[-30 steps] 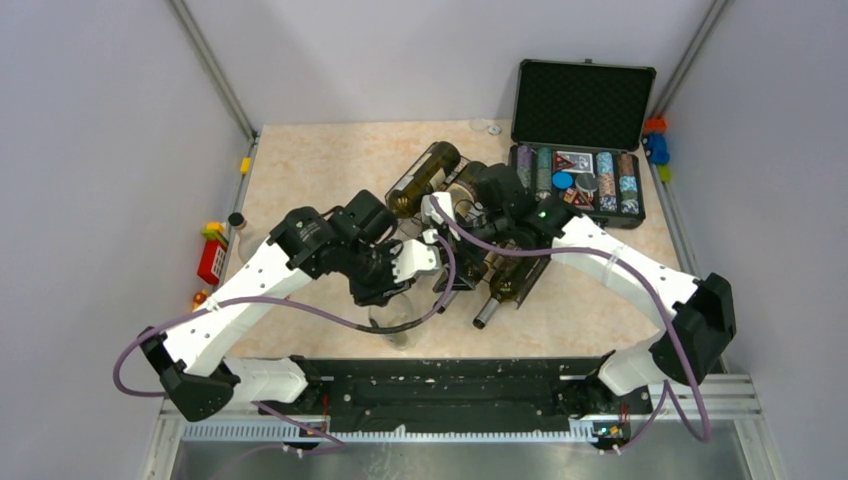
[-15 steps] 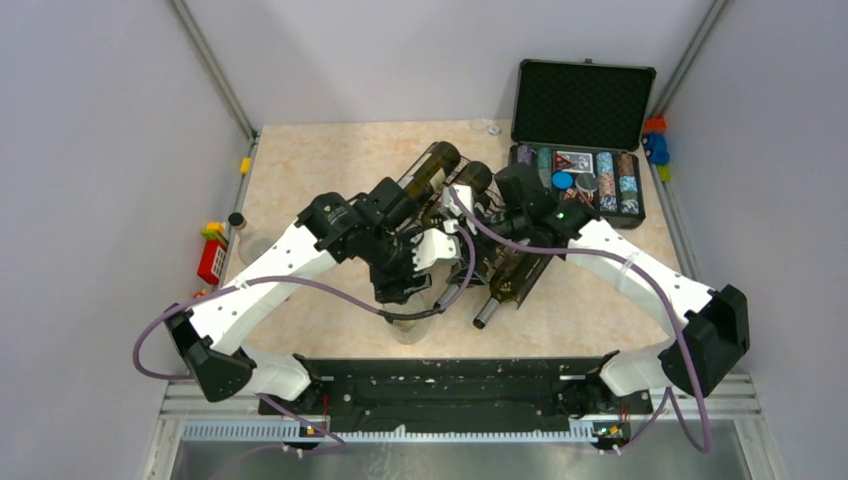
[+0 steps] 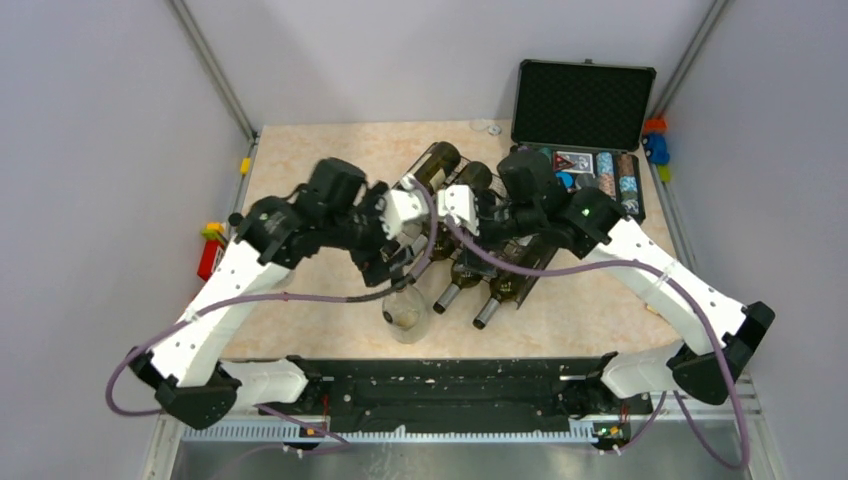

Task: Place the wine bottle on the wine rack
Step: Move the wine bottle to the center of the board.

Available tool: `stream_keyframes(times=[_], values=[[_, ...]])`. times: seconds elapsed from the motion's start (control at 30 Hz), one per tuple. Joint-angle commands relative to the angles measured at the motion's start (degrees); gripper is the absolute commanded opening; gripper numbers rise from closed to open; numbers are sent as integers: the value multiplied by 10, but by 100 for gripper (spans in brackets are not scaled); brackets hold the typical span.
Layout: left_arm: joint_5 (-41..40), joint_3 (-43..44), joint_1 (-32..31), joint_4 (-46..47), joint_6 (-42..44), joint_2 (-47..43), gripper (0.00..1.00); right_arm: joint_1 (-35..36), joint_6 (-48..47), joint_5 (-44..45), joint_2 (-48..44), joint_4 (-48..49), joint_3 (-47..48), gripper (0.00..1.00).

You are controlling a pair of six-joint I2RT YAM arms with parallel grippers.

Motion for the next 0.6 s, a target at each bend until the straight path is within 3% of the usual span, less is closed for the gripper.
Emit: stream_keyframes(times=[0.0, 0.2, 0.33, 0.57], values=[[47, 23, 103, 104, -82, -45, 99, 84, -119, 152, 26, -121, 111, 99], [64, 5, 267, 217, -204, -48, 99, 205, -208, 292, 76, -195, 184, 98], [84, 7, 365, 236, -263, -16, 99, 285, -250, 375, 130, -248, 241, 98], [120, 12, 463, 233, -304, 26, 98, 395, -295, 484, 207, -291, 290, 97]])
